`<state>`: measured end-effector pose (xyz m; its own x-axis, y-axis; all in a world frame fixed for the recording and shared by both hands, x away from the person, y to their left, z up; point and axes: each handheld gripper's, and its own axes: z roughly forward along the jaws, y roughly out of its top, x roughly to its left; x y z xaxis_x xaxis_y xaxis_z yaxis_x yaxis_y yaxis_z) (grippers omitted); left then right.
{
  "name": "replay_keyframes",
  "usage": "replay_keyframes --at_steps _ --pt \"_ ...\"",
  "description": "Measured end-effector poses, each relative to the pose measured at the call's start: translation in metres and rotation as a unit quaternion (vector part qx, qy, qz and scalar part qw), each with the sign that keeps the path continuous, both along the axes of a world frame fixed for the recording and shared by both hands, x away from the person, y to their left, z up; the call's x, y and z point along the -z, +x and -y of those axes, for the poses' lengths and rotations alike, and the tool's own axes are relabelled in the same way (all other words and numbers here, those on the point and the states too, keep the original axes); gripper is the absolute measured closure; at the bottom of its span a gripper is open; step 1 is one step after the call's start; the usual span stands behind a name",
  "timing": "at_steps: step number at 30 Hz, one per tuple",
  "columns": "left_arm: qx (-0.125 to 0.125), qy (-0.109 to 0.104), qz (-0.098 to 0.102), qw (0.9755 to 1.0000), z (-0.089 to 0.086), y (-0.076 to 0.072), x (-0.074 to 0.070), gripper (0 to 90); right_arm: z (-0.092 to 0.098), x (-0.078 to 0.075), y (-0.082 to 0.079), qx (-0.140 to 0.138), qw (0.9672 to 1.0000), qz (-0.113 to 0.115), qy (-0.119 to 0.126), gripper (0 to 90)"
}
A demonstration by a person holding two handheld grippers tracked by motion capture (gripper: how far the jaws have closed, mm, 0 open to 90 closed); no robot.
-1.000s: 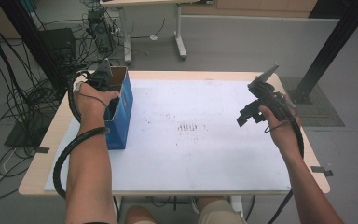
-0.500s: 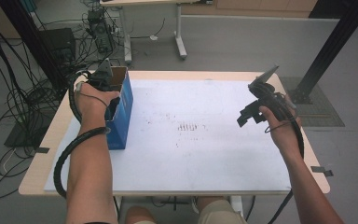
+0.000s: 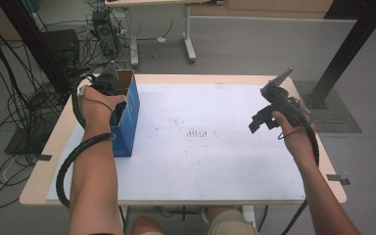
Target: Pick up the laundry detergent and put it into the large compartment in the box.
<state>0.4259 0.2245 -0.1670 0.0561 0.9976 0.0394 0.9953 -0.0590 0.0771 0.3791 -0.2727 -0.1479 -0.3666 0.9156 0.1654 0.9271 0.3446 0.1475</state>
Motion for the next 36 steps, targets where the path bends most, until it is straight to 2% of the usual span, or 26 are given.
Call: replay_keyframes --at_steps 12,21,28,31,33,36 --pt "0.009 0.012 0.012 0.9998 0.004 -0.006 -0.017 30.9 0.001 -0.002 -0.002 -0.002 1.0000 0.005 0.003 5.0" --pt "0.014 0.012 0.018 0.9997 0.005 -0.012 -0.029 26.2 0.000 -0.003 -0.003 -0.004 1.0000 0.006 0.005 5.0" --pt "0.026 0.017 0.026 0.9992 0.008 -0.018 -0.047 24.3 -0.002 -0.003 -0.003 -0.006 1.0000 0.006 0.005 4.9" --pt "0.035 0.022 0.030 0.9987 0.012 -0.021 -0.056 23.1 -0.002 -0.003 -0.002 -0.006 1.0000 0.006 0.005 4.9" --pt "0.047 0.032 0.024 0.9981 0.017 -0.021 -0.062 22.4 -0.002 -0.003 -0.001 -0.006 1.0000 0.005 0.005 4.9" --pt "0.057 0.029 0.030 0.9975 0.019 -0.024 -0.071 24.7 -0.004 -0.003 -0.001 -0.006 1.0000 0.004 0.005 5.0"
